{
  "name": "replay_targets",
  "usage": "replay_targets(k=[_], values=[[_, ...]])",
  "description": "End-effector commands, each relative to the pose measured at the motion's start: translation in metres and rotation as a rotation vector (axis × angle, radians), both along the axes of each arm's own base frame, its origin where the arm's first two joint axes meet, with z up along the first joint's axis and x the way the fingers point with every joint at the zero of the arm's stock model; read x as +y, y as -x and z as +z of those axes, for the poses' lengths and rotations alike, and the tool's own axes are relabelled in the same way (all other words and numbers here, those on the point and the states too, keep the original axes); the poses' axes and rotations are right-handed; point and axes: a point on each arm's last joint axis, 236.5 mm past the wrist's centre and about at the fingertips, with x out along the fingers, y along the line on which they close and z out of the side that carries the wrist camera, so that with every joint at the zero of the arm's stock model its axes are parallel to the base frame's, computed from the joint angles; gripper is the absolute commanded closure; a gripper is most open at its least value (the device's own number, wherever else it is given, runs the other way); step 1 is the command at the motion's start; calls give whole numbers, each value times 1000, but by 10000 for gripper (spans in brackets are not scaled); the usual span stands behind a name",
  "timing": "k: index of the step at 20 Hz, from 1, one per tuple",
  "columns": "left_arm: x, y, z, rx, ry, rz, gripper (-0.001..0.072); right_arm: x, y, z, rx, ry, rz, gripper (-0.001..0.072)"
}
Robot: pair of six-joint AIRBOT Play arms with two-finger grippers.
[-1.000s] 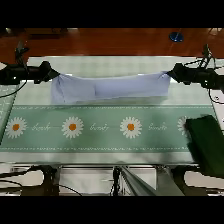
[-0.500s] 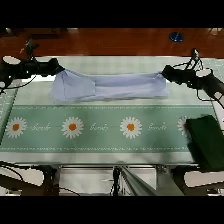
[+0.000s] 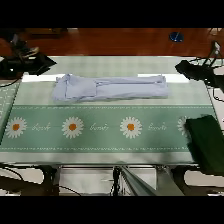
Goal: Fold the shirts.
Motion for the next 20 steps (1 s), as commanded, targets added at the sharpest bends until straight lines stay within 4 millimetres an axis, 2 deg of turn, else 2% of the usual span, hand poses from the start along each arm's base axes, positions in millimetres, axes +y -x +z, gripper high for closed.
replay_targets(k=[1, 2, 4, 7, 9, 12, 14, 15, 16, 18, 20], values=[[6, 30, 21, 36, 36, -65, 97, -31, 61, -40, 266, -45, 27, 176], [1, 36, 21, 53, 46, -91, 96, -26, 74, -55, 332, -121, 45, 148], [-10, 44, 20, 74, 57, -134, 96, -10, 77, -66, 354, -290, 79, 123], [-27, 45, 20, 77, 57, -171, 97, 11, 56, -73, 305, -429, 67, 126], [-42, 46, 20, 78, 56, -202, 97, 26, 46, -88, 311, -417, 66, 131], [-63, 47, 20, 77, 53, -243, 97, 62, 33, -107, 326, -431, 74, 151], [-70, 48, 20, 78, 53, -259, 97, 88, 29, -109, 333, -474, 92, 269], [-73, 49, 20, 78, 54, -264, 97, 97, 30, -109, 338, -481, 107, 369], [-75, 50, 20, 80, 54, -271, 96, 104, 30, -107, 339, -481, 126, 379], [-81, 53, 20, 88, 60, -291, 97, 113, 27, -93, 326, -494, 180, 682], [-90, 60, 22, 101, 80, -321, 118, 121, 20, -53, 266, -509, 286, 685]])
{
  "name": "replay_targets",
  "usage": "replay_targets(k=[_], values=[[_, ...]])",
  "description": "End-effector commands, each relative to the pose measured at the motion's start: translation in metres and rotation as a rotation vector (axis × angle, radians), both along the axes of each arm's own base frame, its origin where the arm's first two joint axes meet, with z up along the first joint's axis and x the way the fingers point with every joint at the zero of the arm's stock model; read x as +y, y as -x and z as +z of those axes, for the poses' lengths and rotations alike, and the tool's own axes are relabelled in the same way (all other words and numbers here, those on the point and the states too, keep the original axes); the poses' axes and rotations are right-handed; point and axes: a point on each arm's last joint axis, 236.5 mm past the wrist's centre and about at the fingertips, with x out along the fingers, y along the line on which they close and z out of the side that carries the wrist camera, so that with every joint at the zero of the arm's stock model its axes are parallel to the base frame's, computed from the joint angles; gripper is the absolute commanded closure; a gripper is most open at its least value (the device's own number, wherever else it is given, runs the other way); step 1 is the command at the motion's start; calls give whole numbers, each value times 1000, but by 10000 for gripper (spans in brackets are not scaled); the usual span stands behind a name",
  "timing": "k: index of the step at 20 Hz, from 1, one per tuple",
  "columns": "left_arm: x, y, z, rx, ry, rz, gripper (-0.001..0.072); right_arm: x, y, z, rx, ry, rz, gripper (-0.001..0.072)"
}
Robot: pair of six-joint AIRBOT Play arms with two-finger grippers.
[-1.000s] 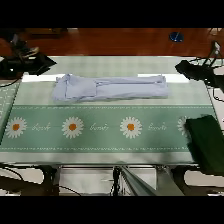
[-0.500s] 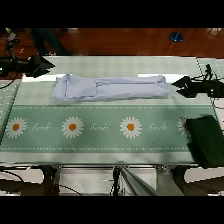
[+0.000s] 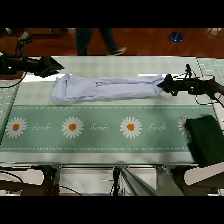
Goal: Fold the shirts.
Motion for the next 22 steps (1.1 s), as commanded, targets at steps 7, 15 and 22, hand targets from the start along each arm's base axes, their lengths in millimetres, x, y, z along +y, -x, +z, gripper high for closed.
replay_targets(k=[7, 15, 22], values=[[-106, 2, 38, 74, 247, -8, 687, 4, 17, 171, -224, 130, 193, 686], [-279, 36, -3, 162, 251, -72, 687, -5, 70, 188, -164, 281, 303, 686], [-365, 84, -51, 206, 221, -147, 687, 1, 88, 231, -256, 316, 304, 686]])
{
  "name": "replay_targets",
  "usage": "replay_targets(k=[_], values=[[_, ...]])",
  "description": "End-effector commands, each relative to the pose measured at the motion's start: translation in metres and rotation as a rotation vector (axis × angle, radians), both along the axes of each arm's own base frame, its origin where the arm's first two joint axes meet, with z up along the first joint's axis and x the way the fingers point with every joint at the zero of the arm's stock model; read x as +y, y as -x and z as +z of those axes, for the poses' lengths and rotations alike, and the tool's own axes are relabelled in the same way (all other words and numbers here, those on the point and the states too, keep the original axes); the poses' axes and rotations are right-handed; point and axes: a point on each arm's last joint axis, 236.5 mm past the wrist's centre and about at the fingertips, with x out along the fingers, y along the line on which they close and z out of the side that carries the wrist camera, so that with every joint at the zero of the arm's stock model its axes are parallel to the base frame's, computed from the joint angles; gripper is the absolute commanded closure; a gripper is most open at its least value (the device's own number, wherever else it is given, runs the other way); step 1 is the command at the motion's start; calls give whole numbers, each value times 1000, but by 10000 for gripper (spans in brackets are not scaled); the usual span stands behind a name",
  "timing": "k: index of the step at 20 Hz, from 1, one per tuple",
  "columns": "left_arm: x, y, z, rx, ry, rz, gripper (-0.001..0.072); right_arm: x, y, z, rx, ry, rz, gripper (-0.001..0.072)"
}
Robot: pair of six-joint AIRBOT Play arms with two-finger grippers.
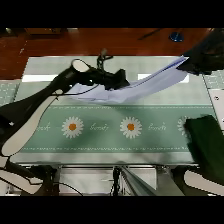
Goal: Fold the shirts.
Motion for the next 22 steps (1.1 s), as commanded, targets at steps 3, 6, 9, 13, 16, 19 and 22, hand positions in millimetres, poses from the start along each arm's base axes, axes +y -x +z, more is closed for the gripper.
replay_targets(k=[3, 6, 9, 13, 16, 19, 22], values=[[-48, 38, -49, 54, -43, -56, 687, 7, 20, 41, -92, 16, 8, 686], [-84, 57, -63, 179, 24, 5, 687, 12, 31, 65, -152, 19, 9, 685], [-125, 59, -45, 155, 139, 41, 688, 9, 38, 69, -164, 54, 7, 685], [-101, 30, 1, 33, 193, 3, 689, -17, 39, 50, -121, 172, -31, 685], [-39, 3, 74, -160, 247, -90, 689, -3, 40, 31, -77, 144, -14, 685], [56, -12, 165, -375, 242, -105, 689, 39, 28, -2, -50, 122, 62, 685], [153, -6, 234, -579, 117, -40, 689, 109, -10, -10, -148, 31, 96, 685]])
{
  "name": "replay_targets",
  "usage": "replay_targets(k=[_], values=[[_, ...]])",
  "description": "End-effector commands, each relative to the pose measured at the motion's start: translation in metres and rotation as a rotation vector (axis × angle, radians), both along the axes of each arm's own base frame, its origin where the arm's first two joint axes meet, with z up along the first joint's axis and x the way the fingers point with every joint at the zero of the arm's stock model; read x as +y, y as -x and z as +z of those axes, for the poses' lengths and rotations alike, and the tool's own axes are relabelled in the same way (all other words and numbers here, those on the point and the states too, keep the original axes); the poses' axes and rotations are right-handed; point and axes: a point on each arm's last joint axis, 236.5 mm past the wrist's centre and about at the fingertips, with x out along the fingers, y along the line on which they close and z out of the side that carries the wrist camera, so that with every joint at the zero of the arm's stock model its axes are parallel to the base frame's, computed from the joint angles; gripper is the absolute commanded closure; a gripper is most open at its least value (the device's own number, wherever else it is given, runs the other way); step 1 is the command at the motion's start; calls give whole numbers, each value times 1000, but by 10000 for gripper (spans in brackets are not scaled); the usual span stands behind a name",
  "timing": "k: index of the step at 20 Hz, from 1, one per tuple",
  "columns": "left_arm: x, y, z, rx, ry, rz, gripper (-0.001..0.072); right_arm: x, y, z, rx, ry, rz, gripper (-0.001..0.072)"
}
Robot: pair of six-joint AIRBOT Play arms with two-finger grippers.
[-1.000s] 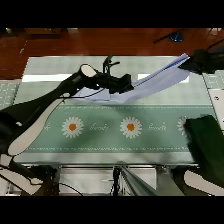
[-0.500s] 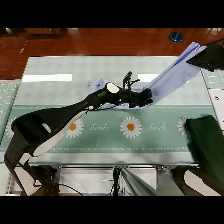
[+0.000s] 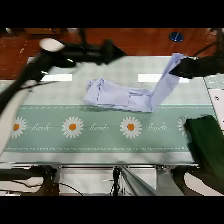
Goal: Fold the shirts.
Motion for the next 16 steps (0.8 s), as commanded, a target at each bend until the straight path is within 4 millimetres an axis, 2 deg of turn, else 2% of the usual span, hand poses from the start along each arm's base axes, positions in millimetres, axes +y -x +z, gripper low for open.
replay_targets(k=[1, 3, 4, 6, 8, 11, 12, 13, 14, 16], values=[[109, 25, 69, -214, -143, 77, 689, 80, -42, -7, -110, -124, 16, 685], [153, 42, 87, -256, -227, 145, 689, 130, -60, -13, -163, -192, 13, 685], [170, 50, 90, -265, -271, 167, 688, 154, -63, -24, -171, -197, 25, 685], [197, 67, 89, -257, -359, 204, 689, 204, -54, -57, -143, -197, 75, 685], [213, 81, 84, -245, -440, 220, 688, 251, -39, -93, -100, -207, 113, 685], [215, 100, 75, -216, -498, 186, 688, 305, -24, -131, -65, -258, 86, 681], [214, 103, 74, -211, -499, 179, 688, 320, -17, -139, -35, -291, 68, 589], [215, 103, 71, -202, -498, 179, 689, 333, -7, -143, -10, -314, 72, 327], [215, 103, 65, -186, -496, 175, 689, 340, 1, -143, -12, -316, 102, 193], [215, 102, 43, -125, -489, 162, 688, 341, 10, -125, -30, -318, 162, 177]])
